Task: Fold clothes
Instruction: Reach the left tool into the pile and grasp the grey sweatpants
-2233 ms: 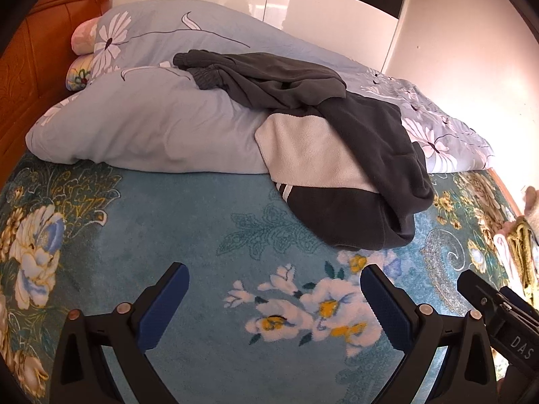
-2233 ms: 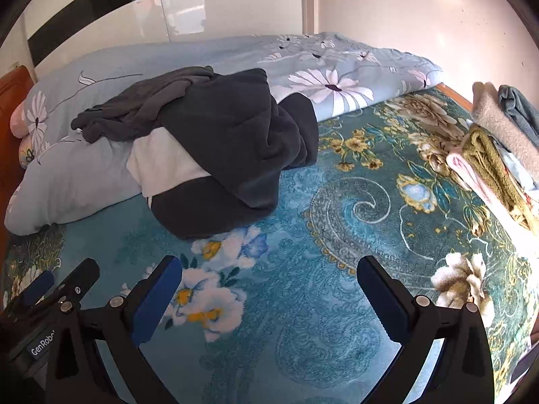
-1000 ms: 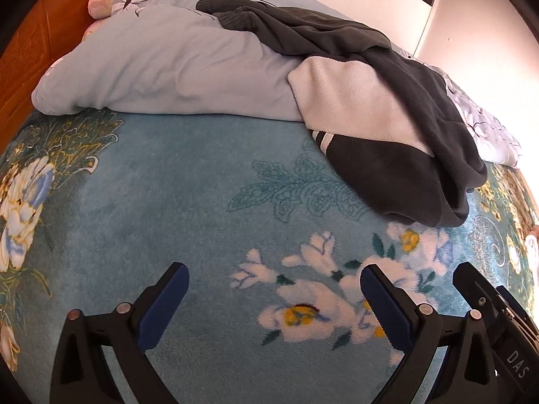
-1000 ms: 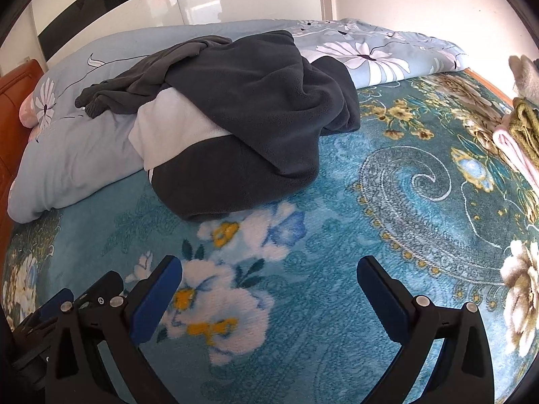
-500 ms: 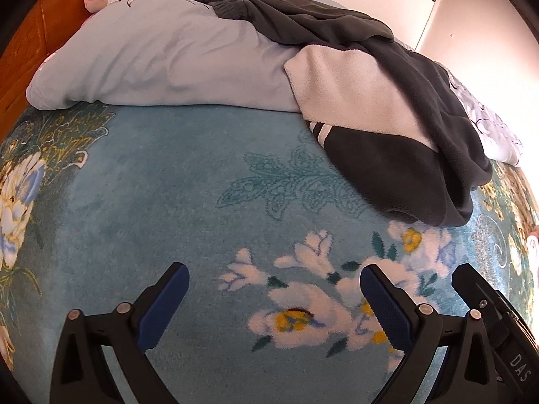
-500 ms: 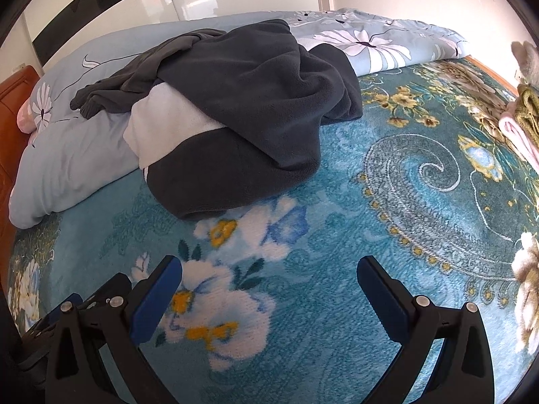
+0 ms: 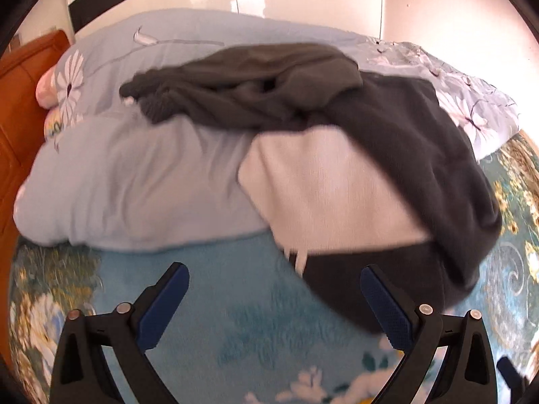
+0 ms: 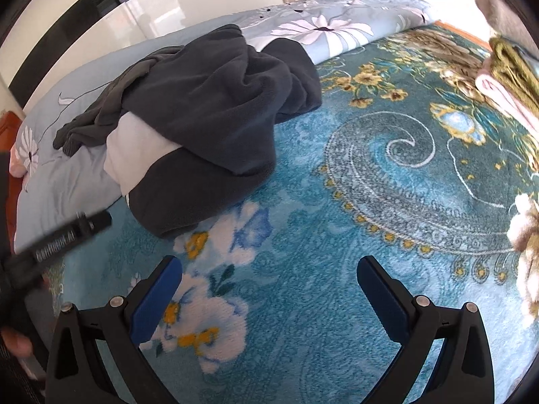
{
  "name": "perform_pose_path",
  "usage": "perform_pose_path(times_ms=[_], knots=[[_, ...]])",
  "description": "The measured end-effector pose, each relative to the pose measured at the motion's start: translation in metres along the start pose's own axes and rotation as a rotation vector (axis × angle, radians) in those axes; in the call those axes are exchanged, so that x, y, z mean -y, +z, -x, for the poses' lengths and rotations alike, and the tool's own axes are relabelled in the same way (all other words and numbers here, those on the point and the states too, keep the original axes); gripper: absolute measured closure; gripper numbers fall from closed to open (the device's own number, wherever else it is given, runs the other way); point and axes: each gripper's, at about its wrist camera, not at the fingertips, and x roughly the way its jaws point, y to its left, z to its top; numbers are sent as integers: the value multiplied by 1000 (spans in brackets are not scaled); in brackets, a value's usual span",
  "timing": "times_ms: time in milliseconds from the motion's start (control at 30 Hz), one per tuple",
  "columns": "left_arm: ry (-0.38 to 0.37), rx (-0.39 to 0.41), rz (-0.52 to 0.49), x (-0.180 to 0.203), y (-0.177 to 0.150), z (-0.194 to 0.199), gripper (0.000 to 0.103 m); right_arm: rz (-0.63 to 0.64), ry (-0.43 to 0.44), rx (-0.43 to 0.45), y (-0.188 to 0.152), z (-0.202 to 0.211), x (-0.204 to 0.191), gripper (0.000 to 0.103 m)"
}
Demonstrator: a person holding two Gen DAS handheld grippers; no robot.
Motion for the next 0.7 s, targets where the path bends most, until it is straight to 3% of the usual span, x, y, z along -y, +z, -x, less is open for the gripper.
perform_pose_path(times_ms=[133, 300, 367, 400, 433, 467, 533, 700], knots=[[76, 66, -96, 27, 66, -9, 0, -15, -1, -15, -1, -6, 3, 0], [237, 77, -258, 69, 103, -48, 1, 8, 0, -24, -5, -12, 2, 0], [310, 68, -295, 77, 111, -62, 15, -1, -2, -24, -6, -13, 5, 0], [324, 51, -301, 76, 114, -68, 35, -6, -2, -25, -6, -14, 7, 0], [318, 30, -289, 73, 118, -71, 67, -10, -3, -25, -6, -14, 8, 0], [291, 17, -261, 68, 123, -70, 82, -15, -4, -26, -7, -15, 10, 0], [281, 37, -202, 58, 133, -60, 93, -24, -5, -27, -8, -16, 13, 0], [280, 175, -214, 39, 144, 2, 95, -45, -8, -29, -9, -18, 20, 0]])
